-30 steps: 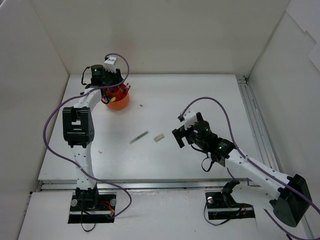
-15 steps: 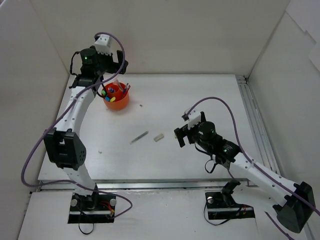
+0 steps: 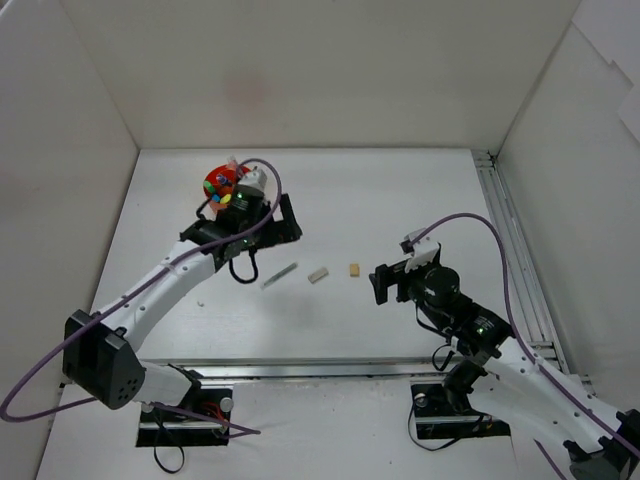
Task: Sort the stationery into containers
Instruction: Pick up the pen from the center of the board.
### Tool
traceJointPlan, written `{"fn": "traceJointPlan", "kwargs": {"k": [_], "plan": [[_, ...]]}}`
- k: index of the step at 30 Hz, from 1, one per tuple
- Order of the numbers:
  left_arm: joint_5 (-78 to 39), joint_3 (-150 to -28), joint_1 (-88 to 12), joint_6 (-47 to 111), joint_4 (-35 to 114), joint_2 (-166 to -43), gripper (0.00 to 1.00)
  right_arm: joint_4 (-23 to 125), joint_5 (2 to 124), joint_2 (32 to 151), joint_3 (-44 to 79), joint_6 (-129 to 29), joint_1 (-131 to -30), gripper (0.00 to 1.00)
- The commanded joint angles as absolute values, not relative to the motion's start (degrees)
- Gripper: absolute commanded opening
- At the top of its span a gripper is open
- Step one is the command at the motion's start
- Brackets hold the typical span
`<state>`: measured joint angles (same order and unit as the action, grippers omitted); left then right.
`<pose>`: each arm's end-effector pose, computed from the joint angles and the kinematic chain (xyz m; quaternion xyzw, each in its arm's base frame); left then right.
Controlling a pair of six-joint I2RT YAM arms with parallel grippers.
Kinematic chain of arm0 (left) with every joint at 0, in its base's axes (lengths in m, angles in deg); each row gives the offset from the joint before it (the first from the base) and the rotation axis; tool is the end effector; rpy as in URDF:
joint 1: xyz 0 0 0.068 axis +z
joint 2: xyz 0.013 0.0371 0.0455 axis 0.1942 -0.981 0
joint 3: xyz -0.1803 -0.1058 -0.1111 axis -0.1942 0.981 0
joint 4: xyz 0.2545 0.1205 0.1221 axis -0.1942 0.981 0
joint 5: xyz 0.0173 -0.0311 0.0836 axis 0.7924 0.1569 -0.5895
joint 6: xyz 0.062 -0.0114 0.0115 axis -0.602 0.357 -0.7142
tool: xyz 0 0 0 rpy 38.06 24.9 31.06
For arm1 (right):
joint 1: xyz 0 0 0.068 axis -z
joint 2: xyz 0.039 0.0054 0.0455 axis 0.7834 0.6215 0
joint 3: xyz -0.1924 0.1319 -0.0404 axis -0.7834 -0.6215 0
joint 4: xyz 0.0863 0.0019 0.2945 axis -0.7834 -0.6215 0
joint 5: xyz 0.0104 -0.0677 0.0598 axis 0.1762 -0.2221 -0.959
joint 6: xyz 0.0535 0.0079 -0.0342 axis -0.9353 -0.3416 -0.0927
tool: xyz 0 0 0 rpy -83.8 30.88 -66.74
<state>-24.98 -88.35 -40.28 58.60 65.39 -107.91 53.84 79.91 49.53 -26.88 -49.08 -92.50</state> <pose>0.3299 -0.1864 0.2953 -0.0569 0.8686 -0.2906 0.3973 0.2056 0.1680 0.2623 -0.1743 0.7226 0.2103 0.6351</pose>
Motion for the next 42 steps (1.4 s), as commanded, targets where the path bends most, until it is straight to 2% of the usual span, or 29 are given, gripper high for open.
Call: {"fn": "traceJointPlan", "kwargs": {"k": [1, 5, 10, 14, 18, 27, 35, 42], "plan": [[-27.0, -84.1, -43.4, 74.1, 68.5, -106.4, 1.00, 54.6, 86.4, 47.3, -28.3, -53.7, -92.6, 0.98], [-26.9, -81.4, -45.3, 86.4, 70.4, -110.8, 1.00, 54.3, 89.1, 47.1, -28.8, -55.1, -92.4, 0.98], [-32.5, -88.5, -46.4, 100.7, 84.9, -120.7, 1.00, 53.5, 89.6, 46.4, -28.8, -55.4, -92.4, 0.98], [-32.7, -90.2, -44.4, 115.3, 87.7, -124.1, 1.00, 53.2, 89.5, 45.4, -29.0, -55.5, -92.4, 0.98], [-32.3, -91.0, -42.8, 120.6, 84.0, -126.0, 1.00, 53.0, 89.5, 44.5, -29.3, -55.6, -92.4, 0.98], [-31.5, -98.6, -41.5, 132.1, 91.9, -134.3, 1.00, 53.0, 87.2, 46.1, -29.5, -56.5, -92.4, 0.98], [-34.8, -95.5, -43.9, 147.1, 94.5, -130.2, 1.00, 53.8, 84.8, 43.3, -30.3, -57.7, -92.4, 0.98], [-33.9, -96.3, -45.1, 152.7, 95.2, -131.4, 0.99, 54.1, 83.3, 39.2, -31.5, -58.6, -92.5, 0.98]]}}
